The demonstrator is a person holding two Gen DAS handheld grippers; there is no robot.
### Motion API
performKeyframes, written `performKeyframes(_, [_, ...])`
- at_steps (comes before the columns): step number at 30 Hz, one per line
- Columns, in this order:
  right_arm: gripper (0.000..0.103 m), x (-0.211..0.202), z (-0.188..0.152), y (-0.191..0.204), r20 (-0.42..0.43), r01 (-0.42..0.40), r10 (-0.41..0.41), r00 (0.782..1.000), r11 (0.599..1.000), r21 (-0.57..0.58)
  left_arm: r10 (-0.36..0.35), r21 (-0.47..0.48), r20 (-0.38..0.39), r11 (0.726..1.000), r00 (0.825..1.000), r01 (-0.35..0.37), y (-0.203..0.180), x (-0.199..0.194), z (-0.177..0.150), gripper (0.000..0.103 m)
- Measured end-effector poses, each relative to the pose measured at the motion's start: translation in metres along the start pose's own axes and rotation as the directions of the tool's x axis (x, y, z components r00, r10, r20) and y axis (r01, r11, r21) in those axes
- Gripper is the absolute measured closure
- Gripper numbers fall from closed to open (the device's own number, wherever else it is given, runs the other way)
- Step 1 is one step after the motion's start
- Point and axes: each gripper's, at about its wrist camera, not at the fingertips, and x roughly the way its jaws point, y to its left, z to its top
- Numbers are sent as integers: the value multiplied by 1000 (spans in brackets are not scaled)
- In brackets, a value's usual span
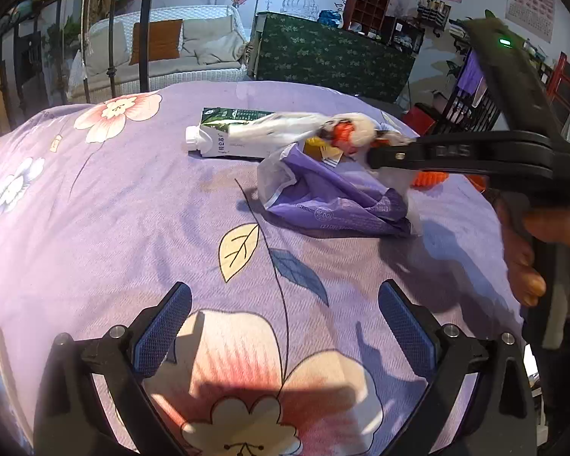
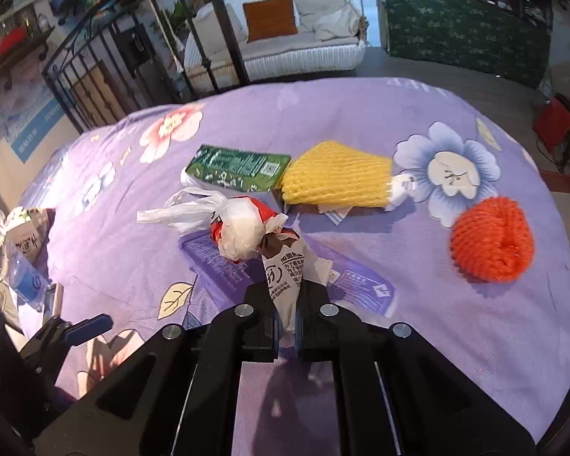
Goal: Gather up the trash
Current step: 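Grasp the purple wipes packet with the left tool while the right holds the snack bag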
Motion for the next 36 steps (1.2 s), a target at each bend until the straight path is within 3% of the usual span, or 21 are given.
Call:
performKeyframes(7, [97, -41, -8, -14, 99, 67, -71, 993, 997, 38, -56, -16, 20, 998, 998, 56, -9, 13, 24, 6])
performKeyframes(19, [97, -78, -39, -45, 127, 81, -100, 987, 986, 144, -222, -241, -52, 949, 974, 204, -23, 64, 53, 9])
performKeyframes(21, [97, -83, -45, -47, 132, 82, -103, 986, 984, 157, -200, -252, -70, 951, 977, 176, -26, 75, 55, 13])
performKeyframes(25, [97, -93, -56, -54, 142, 79, -107, 984, 979, 187, -132, -253, -87, 962, 987, 106, -31, 86, 58, 39])
performKeyframes(26, [97, -97, -59, -58, 148, 81, -111, 983, 977, 198, -118, -248, -82, 964, 990, 95, -32, 86, 59, 51])
performKeyframes(29, [97, -105, -67, -67, 160, 84, -122, 979, 970, 227, -98, -215, -73, 973, 992, 81, -34, 84, 59, 70])
performKeyframes(32, [97, -110, -75, -76, 164, 89, -133, 977, 964, 252, -111, -220, -60, 971, 992, 96, -30, 78, 58, 82])
performKeyframes(36, [97, -114, -84, -86, 162, 95, -144, 976, 956, 279, -119, -191, -19, 975, 993, 113, -33, 63, 56, 87])
